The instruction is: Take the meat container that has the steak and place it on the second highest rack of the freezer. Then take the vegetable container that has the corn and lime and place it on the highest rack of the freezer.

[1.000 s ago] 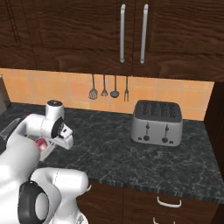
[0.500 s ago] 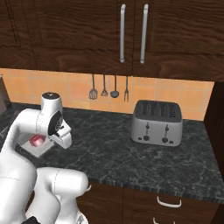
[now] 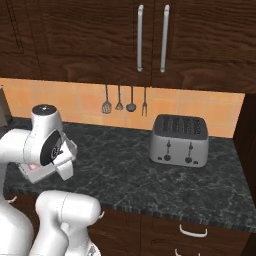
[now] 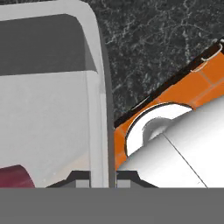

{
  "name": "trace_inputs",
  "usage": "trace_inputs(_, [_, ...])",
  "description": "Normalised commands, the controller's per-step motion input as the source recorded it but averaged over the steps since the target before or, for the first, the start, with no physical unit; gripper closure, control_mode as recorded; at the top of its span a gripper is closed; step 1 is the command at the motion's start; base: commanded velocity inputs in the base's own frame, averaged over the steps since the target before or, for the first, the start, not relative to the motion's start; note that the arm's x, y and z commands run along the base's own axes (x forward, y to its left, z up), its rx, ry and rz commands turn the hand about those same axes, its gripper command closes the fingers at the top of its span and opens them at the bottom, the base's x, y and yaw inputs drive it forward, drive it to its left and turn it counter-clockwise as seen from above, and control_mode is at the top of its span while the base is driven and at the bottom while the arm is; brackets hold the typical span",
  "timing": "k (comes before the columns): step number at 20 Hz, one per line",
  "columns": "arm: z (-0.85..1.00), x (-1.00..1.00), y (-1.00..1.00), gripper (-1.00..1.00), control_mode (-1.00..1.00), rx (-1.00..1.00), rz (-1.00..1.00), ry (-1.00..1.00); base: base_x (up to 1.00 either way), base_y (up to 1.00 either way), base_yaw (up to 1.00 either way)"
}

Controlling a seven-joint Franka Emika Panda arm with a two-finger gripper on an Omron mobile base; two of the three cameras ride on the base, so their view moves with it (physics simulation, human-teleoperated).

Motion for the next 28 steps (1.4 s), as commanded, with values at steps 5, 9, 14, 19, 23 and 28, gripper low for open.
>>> trace_inputs(5, [0.44,-0.19,-0.11,1.0,-1.0,0.0,-0.09,0.01,0.0,0.0,0.0])
trace_inputs(9, [0.0,0.0,0.0,1.0,-1.0,0.0,0.0,0.0,0.0,0.0,0.0])
trace_inputs(14, [0.0,-0.46,-0.01,1.0,-1.0,0.0,-0.06,0.0,0.0,0.0,0.0])
trace_inputs(19, [0.09,-0.63,-0.13,1.0,-1.0,0.01,-0.11,-0.04,0.0,0.0,0.0])
trace_inputs(23, [0.0,0.0,0.0,1.0,1.0,0.0,0.0,0.0,-0.78,-0.34,-0.02])
trace_inputs(28, [0.0,0.0,0.0,1.0,1.0,0.0,0.0,0.0,-0.91,-0.32,-0.15])
